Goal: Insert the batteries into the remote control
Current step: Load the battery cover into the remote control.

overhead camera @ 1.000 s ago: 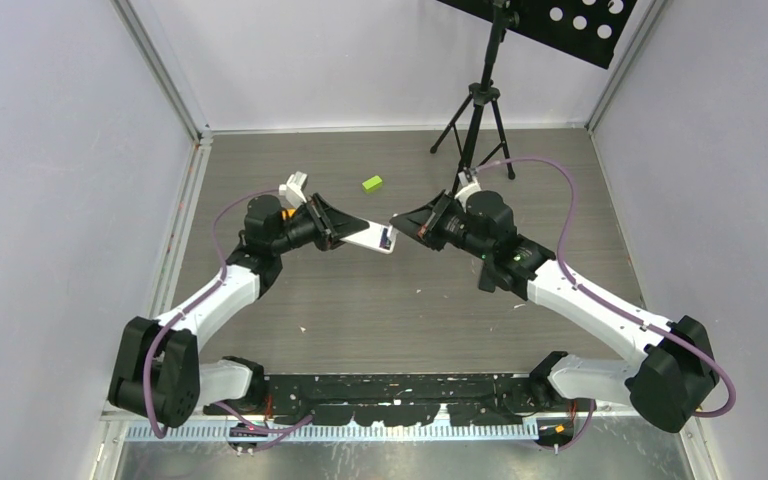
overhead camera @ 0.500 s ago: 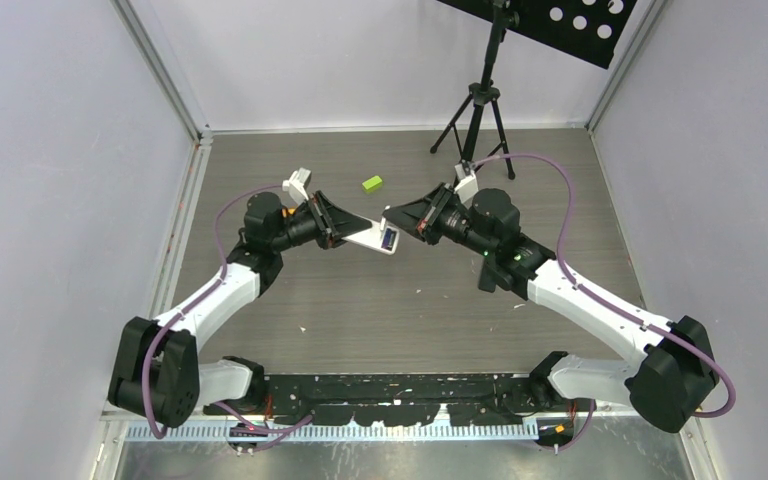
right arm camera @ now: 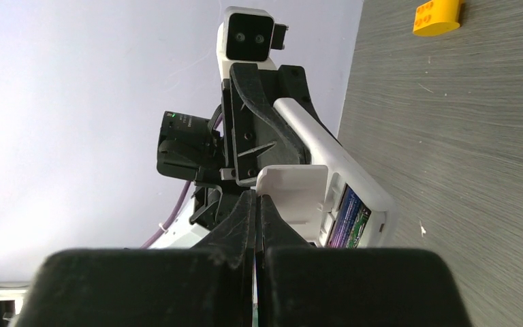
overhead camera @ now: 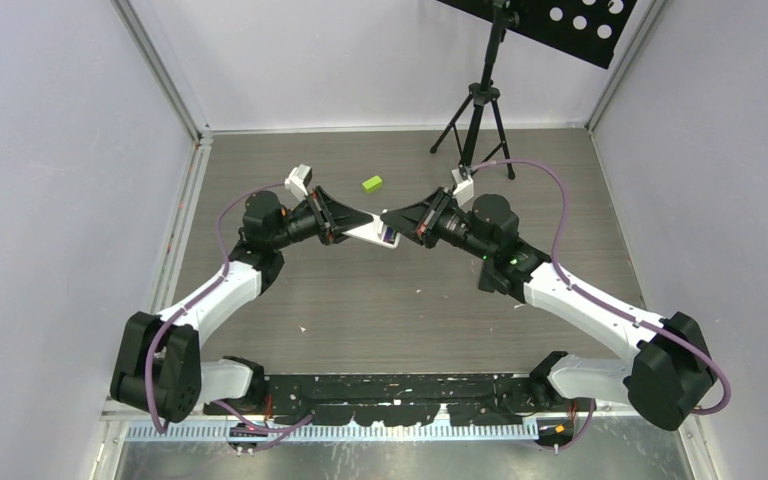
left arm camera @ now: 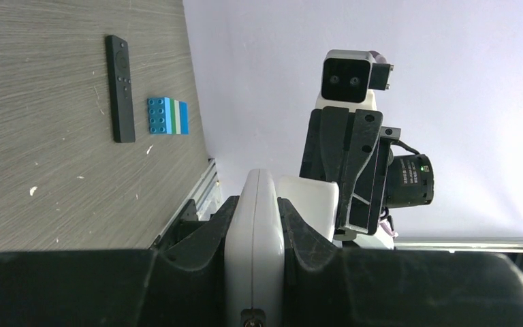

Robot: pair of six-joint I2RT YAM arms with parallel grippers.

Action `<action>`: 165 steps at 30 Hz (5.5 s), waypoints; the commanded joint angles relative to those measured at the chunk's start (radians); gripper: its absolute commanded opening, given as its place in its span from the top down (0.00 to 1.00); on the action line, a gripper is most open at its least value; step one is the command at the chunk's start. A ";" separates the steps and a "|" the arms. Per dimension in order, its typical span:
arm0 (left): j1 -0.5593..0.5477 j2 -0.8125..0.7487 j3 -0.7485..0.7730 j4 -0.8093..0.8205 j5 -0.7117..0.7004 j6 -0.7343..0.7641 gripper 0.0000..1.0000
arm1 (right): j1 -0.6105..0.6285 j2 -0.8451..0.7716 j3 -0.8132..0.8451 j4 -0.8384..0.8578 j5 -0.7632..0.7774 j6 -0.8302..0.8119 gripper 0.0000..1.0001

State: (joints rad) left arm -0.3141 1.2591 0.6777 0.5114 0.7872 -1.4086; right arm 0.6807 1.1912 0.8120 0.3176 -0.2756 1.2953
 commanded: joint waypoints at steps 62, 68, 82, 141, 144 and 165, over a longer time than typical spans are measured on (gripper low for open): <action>0.013 0.013 -0.018 0.236 0.012 -0.157 1.00 | -0.019 -0.184 -0.066 -0.189 0.047 -0.013 0.53; 0.017 0.014 -0.017 0.223 0.018 -0.148 1.00 | -0.023 -0.207 -0.066 -0.205 0.059 -0.037 0.36; 0.017 -0.007 -0.014 0.219 0.037 -0.155 1.00 | -0.024 -0.110 -0.063 -0.097 0.038 -0.037 0.42; -0.068 -0.002 0.159 -0.085 0.353 0.356 1.00 | -0.117 -0.064 -0.045 -0.015 -0.513 -0.374 0.24; -0.068 -0.005 0.161 -0.067 0.387 0.354 1.00 | -0.116 -0.084 -0.022 -0.064 -0.611 -0.458 0.21; -0.069 -0.071 0.156 -0.051 0.483 0.370 1.00 | -0.034 0.070 0.159 -0.268 -0.673 -0.702 0.78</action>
State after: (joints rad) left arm -0.3840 1.2247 0.7994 0.4332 1.2388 -1.0515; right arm 0.6430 1.2434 0.9150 0.0586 -0.9783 0.6243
